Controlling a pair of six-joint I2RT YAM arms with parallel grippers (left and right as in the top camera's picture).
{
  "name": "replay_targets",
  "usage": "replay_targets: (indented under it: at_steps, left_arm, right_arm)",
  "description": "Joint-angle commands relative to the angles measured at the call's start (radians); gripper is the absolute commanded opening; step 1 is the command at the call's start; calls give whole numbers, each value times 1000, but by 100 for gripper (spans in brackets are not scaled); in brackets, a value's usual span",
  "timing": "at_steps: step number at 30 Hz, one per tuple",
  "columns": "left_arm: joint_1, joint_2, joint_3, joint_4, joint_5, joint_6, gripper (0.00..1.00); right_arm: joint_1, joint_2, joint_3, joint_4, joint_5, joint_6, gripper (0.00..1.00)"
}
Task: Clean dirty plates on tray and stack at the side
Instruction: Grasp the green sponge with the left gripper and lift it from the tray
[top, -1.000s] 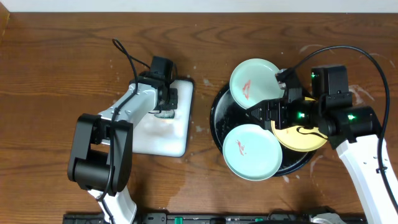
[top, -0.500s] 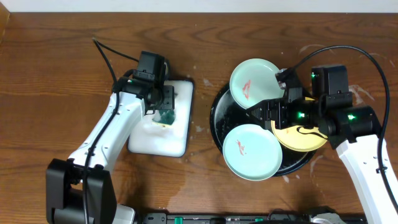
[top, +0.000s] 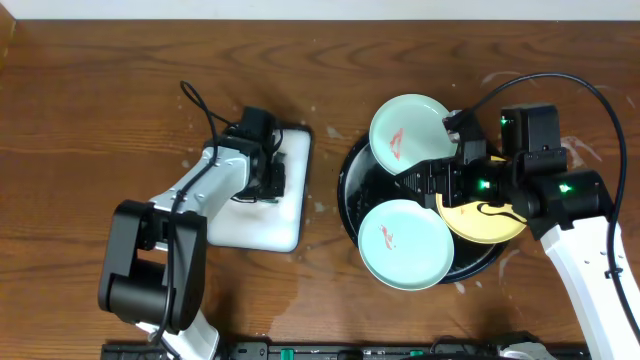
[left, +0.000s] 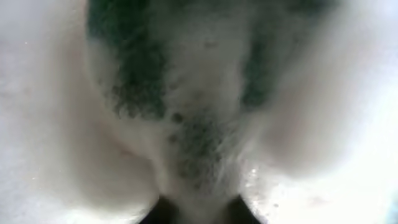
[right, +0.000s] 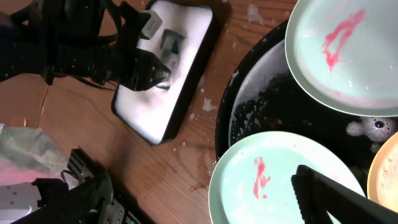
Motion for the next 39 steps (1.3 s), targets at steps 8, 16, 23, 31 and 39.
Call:
replay_targets:
  at_steps: [8,16,23,31,39]
  left_arm:
    - [3,-68,85,-146,-32,8,38]
    - [3,-140,83,-89,-46,9,63]
    - [3,-31,24,93,-104,30,64]
    - [3,105,25,108,-103,30,8]
    - [3,0,70,74,-104,30,35]
  right_arm:
    - [12,-11,18,14,-1,-15,90]
    - [12,-11,18,14,3,-15,90]
    - [12,-11,18,15,3,-15,90]
    - [12,-11,18,9,3,-15,89]
    - [12,-11,18,2,3,-15,88]
